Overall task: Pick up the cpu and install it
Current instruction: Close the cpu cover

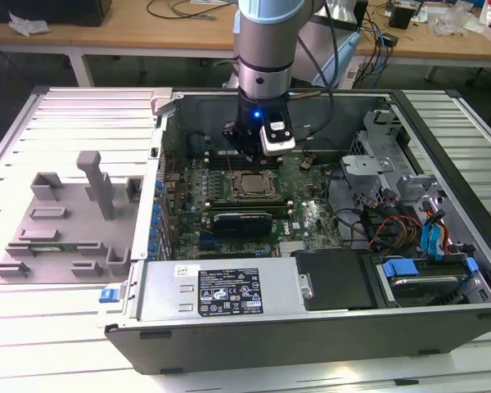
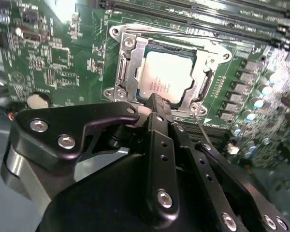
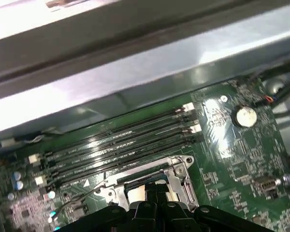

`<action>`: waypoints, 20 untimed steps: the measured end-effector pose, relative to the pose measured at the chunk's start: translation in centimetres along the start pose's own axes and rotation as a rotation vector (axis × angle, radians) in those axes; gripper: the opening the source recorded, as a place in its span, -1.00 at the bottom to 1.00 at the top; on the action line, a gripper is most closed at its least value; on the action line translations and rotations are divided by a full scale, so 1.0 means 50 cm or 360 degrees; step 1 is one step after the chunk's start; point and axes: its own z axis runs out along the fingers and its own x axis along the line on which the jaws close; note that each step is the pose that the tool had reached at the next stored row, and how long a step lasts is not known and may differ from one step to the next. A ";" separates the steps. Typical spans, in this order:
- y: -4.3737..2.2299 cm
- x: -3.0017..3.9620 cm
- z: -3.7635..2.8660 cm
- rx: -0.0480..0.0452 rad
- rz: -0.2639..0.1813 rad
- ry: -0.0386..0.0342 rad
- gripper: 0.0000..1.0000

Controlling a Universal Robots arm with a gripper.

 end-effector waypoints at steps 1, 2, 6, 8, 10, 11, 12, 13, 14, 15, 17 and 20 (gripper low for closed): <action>0.000 0.000 0.001 -0.0001 -0.0077 0.0004 -0.79; 0.000 0.000 0.001 -0.0001 -0.0128 0.0006 -0.79; 0.000 0.000 0.004 -0.0001 -0.0367 0.0018 -0.79; -0.001 0.003 0.003 0.0066 -0.0441 0.0010 -0.79; -0.001 0.005 0.003 0.0115 -0.0495 0.0004 -0.79; -0.002 0.005 0.003 0.0115 -0.0514 0.0000 -0.79; -0.002 0.006 0.002 0.0114 -0.0522 -0.0005 -0.79; -0.003 0.006 0.000 0.0110 -0.0529 -0.0014 -0.79; -0.004 0.006 -0.002 0.0107 -0.0530 -0.0017 -0.79; -0.005 0.005 -0.004 0.0102 -0.0530 -0.0020 -0.79; -0.012 0.003 -0.011 0.0080 -0.0530 -0.0028 -0.79; -0.022 0.001 -0.016 0.0068 -0.0530 -0.0030 -0.79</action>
